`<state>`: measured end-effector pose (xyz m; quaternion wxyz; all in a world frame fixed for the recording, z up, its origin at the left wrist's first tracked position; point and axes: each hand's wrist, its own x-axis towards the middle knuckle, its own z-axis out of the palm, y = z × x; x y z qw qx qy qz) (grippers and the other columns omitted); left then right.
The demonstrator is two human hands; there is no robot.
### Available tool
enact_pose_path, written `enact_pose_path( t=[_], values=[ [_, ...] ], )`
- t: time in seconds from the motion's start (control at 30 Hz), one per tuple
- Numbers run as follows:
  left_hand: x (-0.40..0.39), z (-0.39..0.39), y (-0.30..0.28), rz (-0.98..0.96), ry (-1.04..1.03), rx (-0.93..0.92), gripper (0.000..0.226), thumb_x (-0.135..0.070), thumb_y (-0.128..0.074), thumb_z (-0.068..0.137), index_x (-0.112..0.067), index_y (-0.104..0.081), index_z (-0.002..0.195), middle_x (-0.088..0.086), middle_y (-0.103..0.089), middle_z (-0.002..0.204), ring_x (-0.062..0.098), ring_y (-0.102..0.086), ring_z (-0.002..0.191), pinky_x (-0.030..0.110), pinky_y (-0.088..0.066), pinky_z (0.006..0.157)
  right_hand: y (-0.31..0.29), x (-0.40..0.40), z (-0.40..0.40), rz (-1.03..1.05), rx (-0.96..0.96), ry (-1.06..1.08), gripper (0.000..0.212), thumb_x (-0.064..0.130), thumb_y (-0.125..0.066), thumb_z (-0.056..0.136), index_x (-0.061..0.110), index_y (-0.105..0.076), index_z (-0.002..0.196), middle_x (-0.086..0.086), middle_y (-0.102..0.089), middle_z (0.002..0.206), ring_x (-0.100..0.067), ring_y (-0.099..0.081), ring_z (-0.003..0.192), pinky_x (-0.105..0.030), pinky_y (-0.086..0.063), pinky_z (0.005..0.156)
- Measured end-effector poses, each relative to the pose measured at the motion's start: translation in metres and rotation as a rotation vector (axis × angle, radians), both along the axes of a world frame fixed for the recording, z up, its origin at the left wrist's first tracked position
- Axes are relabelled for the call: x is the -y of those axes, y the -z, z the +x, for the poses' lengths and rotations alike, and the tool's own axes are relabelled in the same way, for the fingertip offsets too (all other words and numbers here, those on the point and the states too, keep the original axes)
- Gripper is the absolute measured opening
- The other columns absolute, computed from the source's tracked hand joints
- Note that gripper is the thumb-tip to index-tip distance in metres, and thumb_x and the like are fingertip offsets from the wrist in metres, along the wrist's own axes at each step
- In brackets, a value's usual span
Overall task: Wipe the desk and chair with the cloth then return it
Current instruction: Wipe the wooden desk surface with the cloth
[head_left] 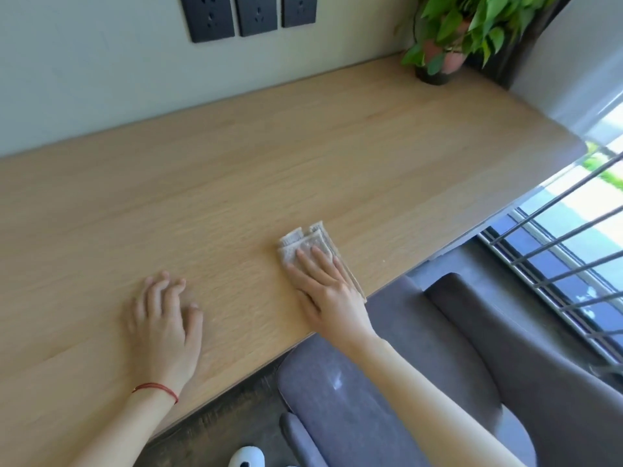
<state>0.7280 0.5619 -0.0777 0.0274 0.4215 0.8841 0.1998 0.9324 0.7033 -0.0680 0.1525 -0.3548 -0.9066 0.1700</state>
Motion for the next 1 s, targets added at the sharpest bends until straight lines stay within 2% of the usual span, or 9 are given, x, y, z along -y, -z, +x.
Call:
enact_pose_path(
  t=[0.13, 0.3, 0.47, 0.6, 0.73, 0.8, 0.87, 0.93, 1.0],
  values=[
    [-0.002, 0.004, 0.005, -0.044, -0.017, -0.064, 0.051, -0.037, -0.031, 0.083, 0.0, -0.055, 0.108, 0.024, -0.049, 0.13, 0.044, -0.034, 0.129, 0.064, -0.03, 0.102, -0.003, -0.042, 0.029, -0.05, -0.001, -0.059, 0.038, 0.014, -0.048, 0.096, 0.022, -0.053, 0.133, -0.001, -0.043, 0.148, -0.022, -0.029, 0.144, -0.041, -0.024, 0.12],
    [-0.024, 0.006, -0.002, -0.051, -0.059, -0.113, 0.05, -0.039, -0.031, 0.081, -0.003, -0.051, 0.108, 0.025, -0.048, 0.12, 0.044, -0.044, 0.109, 0.063, -0.036, 0.089, -0.006, -0.123, 0.062, -0.039, -0.002, 0.154, 0.04, 0.007, -0.05, 0.095, 0.017, -0.053, 0.133, -0.005, -0.043, 0.148, -0.025, -0.029, 0.143, -0.045, -0.034, 0.115],
    [-0.089, 0.033, -0.006, 0.041, 0.072, -0.052, 0.055, -0.039, -0.031, 0.084, -0.016, -0.045, 0.132, 0.021, -0.038, 0.138, 0.04, -0.037, 0.12, 0.058, -0.031, 0.096, -0.003, -0.158, 0.07, -0.017, 0.017, 0.206, 0.038, 0.016, -0.048, 0.097, 0.019, -0.051, 0.135, -0.003, -0.042, 0.149, -0.022, -0.029, 0.144, -0.044, -0.031, 0.116],
    [-0.142, 0.068, -0.002, 0.021, 0.315, -0.003, 0.052, -0.037, -0.028, 0.087, -0.024, -0.048, 0.133, 0.017, -0.036, 0.143, 0.038, -0.035, 0.127, 0.056, -0.028, 0.104, 0.002, -0.166, 0.076, -0.004, 0.001, 0.167, 0.038, 0.016, -0.05, 0.097, 0.02, -0.052, 0.134, -0.002, -0.044, 0.148, -0.022, -0.03, 0.143, -0.04, -0.033, 0.115],
    [-0.151, 0.078, 0.013, -0.033, 0.38, -0.082, 0.049, -0.036, -0.029, 0.089, -0.027, -0.05, 0.132, 0.016, -0.039, 0.144, 0.037, -0.031, 0.133, 0.057, -0.022, 0.109, 0.004, -0.192, 0.092, 0.001, -0.003, 0.097, 0.041, 0.008, -0.053, 0.094, 0.021, -0.053, 0.133, -0.002, -0.045, 0.148, -0.021, -0.033, 0.142, -0.039, -0.038, 0.109],
    [-0.151, 0.077, 0.015, -0.031, 0.362, -0.09, 0.046, -0.037, -0.031, 0.09, -0.029, -0.051, 0.13, 0.013, -0.041, 0.142, 0.034, -0.032, 0.133, 0.056, -0.022, 0.11, 0.001, -0.22, 0.101, -0.021, -0.005, 0.181, 0.042, 0.009, -0.052, 0.093, 0.023, -0.054, 0.133, -0.001, -0.044, 0.149, -0.02, -0.032, 0.142, -0.041, -0.04, 0.107],
    [-0.153, 0.079, 0.013, -0.048, 0.349, -0.1, 0.044, -0.041, -0.034, 0.089, -0.03, -0.051, 0.127, 0.011, -0.042, 0.14, 0.033, -0.033, 0.131, 0.056, -0.024, 0.109, -0.002, -0.246, 0.105, -0.04, 0.009, 0.365, 0.041, 0.013, -0.049, 0.095, 0.024, -0.052, 0.134, -0.001, -0.042, 0.15, -0.021, -0.031, 0.143, -0.045, -0.039, 0.11],
    [-0.155, 0.081, 0.012, -0.068, 0.341, -0.11, 0.044, -0.044, -0.035, 0.088, -0.031, -0.051, 0.126, 0.011, -0.043, 0.14, 0.033, -0.034, 0.131, 0.058, -0.026, 0.107, -0.005, -0.26, 0.093, -0.066, 0.01, 0.569, 0.042, 0.013, -0.046, 0.094, 0.024, -0.051, 0.135, -0.002, -0.039, 0.152, -0.026, -0.032, 0.141, -0.046, -0.038, 0.109],
    [-0.155, 0.081, 0.011, -0.082, 0.338, -0.114, 0.045, -0.045, -0.035, 0.088, -0.031, -0.051, 0.127, 0.01, -0.044, 0.14, 0.033, -0.034, 0.131, 0.058, -0.028, 0.106, -0.006, -0.254, 0.062, -0.047, 0.022, 0.639, 0.046, 0.009, -0.044, 0.091, 0.025, -0.05, 0.134, -0.007, -0.037, 0.151, -0.033, -0.035, 0.137, -0.047, -0.038, 0.109]
  ],
)
